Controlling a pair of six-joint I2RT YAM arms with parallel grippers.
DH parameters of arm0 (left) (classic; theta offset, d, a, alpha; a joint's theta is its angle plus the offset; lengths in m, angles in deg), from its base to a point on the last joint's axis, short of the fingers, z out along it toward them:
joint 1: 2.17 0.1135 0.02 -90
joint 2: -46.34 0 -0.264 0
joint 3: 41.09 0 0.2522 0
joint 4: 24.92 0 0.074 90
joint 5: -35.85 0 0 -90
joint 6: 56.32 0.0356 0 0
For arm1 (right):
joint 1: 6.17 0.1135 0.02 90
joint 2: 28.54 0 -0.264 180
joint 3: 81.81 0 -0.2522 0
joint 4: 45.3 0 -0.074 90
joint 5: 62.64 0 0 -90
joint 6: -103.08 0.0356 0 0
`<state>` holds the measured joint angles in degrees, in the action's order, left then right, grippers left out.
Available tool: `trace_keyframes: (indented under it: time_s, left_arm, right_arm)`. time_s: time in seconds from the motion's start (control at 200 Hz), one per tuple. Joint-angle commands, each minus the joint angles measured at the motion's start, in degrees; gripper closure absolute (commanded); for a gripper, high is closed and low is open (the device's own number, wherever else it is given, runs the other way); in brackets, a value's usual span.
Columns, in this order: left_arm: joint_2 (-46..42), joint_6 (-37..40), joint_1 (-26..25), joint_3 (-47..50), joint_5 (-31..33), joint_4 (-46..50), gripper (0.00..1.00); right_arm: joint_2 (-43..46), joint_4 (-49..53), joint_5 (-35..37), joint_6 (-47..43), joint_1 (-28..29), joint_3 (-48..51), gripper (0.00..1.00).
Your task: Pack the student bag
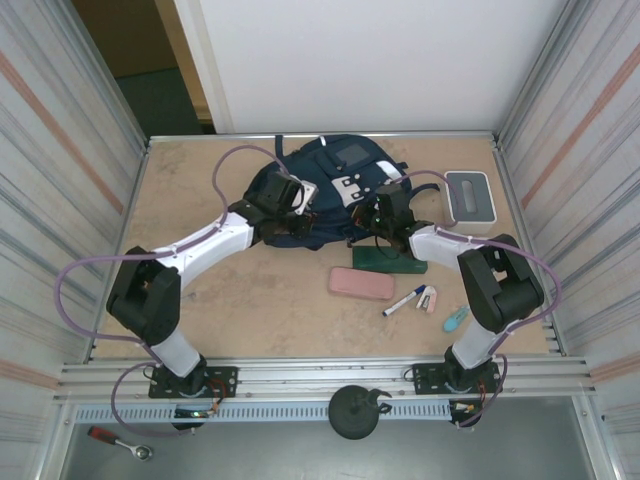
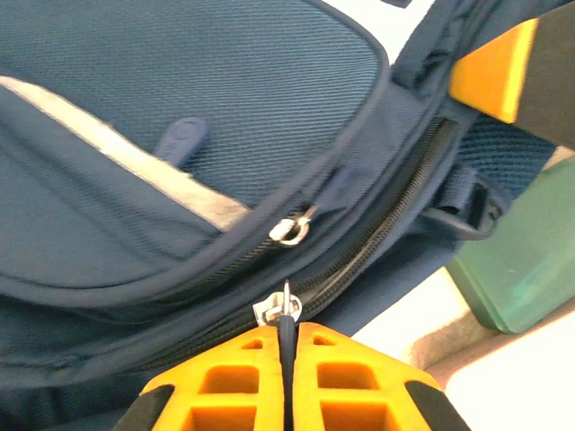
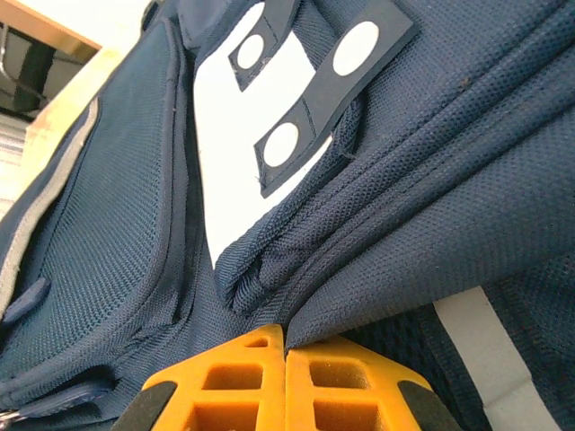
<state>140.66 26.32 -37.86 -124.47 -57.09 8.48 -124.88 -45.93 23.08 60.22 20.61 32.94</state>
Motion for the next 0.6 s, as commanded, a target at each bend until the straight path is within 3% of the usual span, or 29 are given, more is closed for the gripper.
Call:
trace_keyframes:
  time_s: [0.0, 0.245, 0.421, 0.596]
  left_arm:
    - [-0.61, 0.65, -1.67, -2.31, -4.21, -4.21, 1.00]
    - [-2.55, 0.38, 2.06, 1.76, -3.36, -3.98, 1.00]
    - [1.44, -0.14, 2.55, -0.02, -8.03, -4.15, 1.00]
    - [5.00, -1.84, 3.14, -2.12, -7.14, -4.60, 0.98]
  right_arm:
    - [-0.61, -2.94, -2.52, -0.50, 2.18, -2.74, 1.00]
    - [-1.10, -2.16, -2.50, -1.42, 1.09, -2.57, 1.00]
    - [-2.79, -2.54, -4.07, -0.70, 1.32, -2.96, 1.00]
    - [-3.32, -2.91, -4.25, -0.55, 2.08, -2.47, 1.00]
